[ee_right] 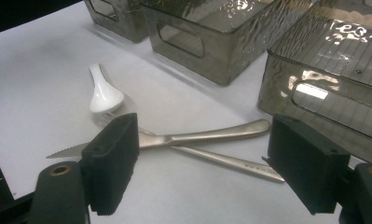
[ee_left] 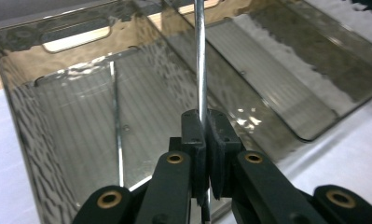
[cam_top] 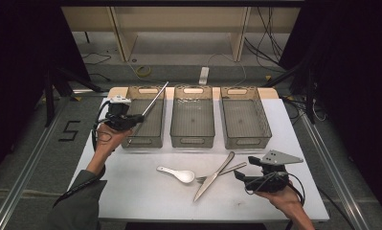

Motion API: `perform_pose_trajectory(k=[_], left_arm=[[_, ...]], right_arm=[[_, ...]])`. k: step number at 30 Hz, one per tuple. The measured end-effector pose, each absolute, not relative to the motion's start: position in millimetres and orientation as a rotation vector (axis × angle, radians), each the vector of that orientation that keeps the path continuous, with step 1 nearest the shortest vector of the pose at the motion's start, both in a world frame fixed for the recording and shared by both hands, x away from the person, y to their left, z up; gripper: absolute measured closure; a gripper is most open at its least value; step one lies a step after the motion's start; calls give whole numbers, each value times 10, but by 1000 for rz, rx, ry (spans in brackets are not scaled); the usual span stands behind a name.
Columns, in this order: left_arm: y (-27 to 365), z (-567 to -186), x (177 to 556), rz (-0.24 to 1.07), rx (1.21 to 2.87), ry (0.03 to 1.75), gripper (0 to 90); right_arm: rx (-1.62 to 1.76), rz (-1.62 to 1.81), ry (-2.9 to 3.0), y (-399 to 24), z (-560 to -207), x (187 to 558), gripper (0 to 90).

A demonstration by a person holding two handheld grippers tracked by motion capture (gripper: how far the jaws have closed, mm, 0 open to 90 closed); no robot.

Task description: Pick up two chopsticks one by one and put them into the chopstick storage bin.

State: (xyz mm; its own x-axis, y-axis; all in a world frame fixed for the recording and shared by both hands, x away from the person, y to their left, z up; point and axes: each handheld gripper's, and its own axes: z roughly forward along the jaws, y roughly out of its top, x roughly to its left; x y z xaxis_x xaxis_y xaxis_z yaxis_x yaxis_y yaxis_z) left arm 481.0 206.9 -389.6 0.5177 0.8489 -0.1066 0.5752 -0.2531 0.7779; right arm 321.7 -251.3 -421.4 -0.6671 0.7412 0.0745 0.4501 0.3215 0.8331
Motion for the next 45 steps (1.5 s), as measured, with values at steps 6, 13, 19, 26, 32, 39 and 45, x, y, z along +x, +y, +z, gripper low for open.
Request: perform_pose_trajectory(k=[6, 13, 19, 26, 32, 39, 45], left_arm=[[2157, -3941, 4909, 444, 1921, 1225, 860], [2254, -4015, 5006, 448, 1896, 1281, 860], [2299, -4073, 5084, 446, 1891, 1324, 858], [2303, -4140, 5123, 461, 1904, 1356, 857], [2281, -4205, 5185, 452, 1939, 1381, 853], [2237, -4154, 5177, 486, 1921, 1383, 641], [2111, -4048, 4980, 412, 1906, 1276, 372]], right_arm=[[1058, 1278, 2274, -2518, -4213, 3178, 257], [1049, 1277, 2277, -2518, -4210, 3146, 256], [1034, 1275, 2294, -2498, -4222, 3134, 255], [1018, 1264, 2314, -2479, -4229, 3121, 256], [1014, 1265, 2328, -2476, -4238, 3121, 257], [1010, 1266, 2335, -2476, -4242, 3115, 257], [1015, 1271, 2330, -2478, -4242, 3110, 257]])
